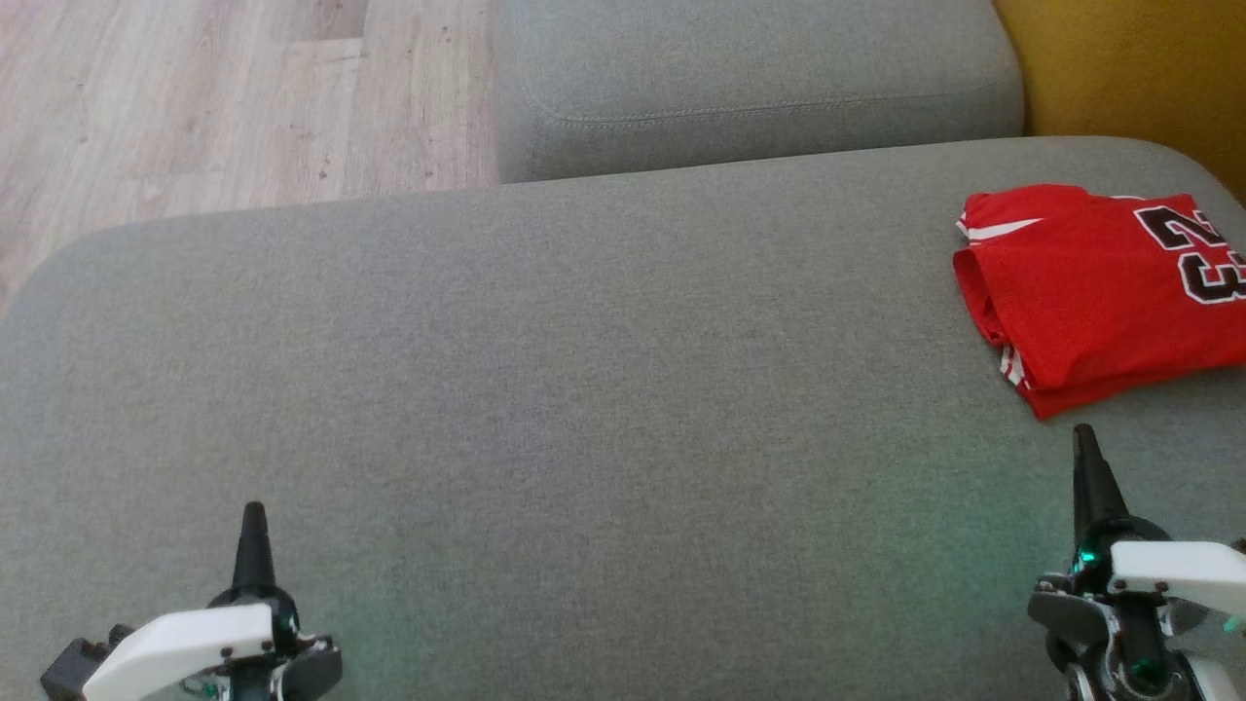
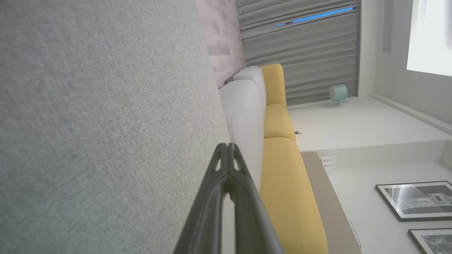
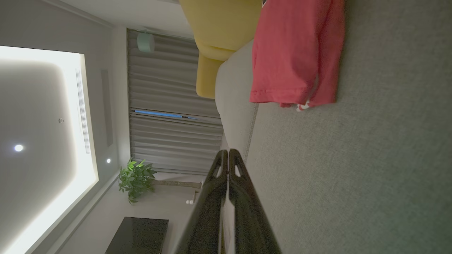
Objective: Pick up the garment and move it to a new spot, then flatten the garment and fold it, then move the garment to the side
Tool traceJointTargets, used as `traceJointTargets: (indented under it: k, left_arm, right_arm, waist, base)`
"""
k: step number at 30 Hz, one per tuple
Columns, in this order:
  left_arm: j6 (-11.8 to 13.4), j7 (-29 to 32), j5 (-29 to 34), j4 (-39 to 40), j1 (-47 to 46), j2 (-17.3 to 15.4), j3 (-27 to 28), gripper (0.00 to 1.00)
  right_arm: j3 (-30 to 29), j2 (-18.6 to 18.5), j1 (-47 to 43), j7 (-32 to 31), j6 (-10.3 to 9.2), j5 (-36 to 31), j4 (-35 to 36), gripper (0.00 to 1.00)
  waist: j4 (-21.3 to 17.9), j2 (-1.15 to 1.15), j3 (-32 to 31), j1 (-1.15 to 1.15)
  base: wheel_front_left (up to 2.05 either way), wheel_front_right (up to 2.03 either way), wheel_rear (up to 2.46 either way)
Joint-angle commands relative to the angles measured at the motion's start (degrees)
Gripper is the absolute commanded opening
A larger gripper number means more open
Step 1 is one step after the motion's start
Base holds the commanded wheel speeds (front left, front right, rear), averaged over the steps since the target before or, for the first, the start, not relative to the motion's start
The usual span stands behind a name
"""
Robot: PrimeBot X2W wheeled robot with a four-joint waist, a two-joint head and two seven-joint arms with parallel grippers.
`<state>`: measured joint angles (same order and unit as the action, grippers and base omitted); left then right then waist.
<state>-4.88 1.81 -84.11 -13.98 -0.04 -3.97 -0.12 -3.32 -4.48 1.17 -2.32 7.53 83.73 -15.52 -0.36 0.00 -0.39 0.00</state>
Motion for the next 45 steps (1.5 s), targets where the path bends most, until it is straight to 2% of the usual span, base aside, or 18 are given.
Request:
traceJointTargets:
  k: [1, 15, 45]
  left_arm:
    - [-0.58, 0.44, -1.34, 1.41, -3.43, -0.69, 2.06, 0.0]
    - [-2.6, 2.82, -9.99, 0.04, -5.96, -0.58, 4.32, 0.0]
    - [-2.6, 3.39, -9.39, 0.01, -6.01, -0.07, 5.03, 0.0]
  right_arm:
    - [0.56, -0.27, 3.41, -0.42, -0.04, 1.41, 1.8, 0.0]
    - [-1.42, 0.32, 4.85, -2.74, -0.04, 9.91, 1.6, 0.0]
    - [-2.0, 0.72, 4.9, -3.2, -0.04, 9.43, 1.56, 0.0]
  waist:
    - [0.03, 0.0, 0.03, 0.0]
    - [0.37, 0.0, 0.57, 0.0]
    - [0.37, 0.0, 0.57, 0.0]
  base:
    - [0.0, 0.0, 0.0]
    - [0.0, 0.0, 0.0]
    - [0.0, 0.0, 0.0]
